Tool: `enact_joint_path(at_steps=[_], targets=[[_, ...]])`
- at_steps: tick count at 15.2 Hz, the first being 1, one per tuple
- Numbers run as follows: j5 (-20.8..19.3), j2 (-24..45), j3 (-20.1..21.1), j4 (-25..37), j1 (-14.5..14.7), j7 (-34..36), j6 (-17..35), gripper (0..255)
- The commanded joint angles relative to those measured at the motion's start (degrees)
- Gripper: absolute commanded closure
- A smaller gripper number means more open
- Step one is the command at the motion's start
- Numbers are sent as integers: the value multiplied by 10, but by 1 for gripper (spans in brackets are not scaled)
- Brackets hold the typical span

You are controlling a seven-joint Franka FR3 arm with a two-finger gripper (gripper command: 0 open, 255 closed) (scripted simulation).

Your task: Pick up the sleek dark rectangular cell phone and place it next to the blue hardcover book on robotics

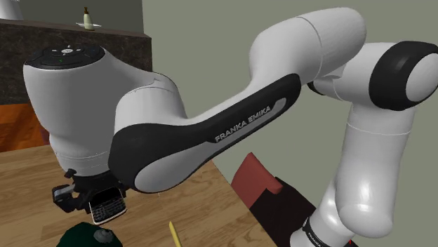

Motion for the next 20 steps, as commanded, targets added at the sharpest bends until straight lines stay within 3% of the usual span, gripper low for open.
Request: enact_joint_path(at_steps=[1, 20], targets=[[-32, 48, -9, 56, 33, 20, -27, 255], [-98, 108, -46, -4, 54, 77, 72, 255]])
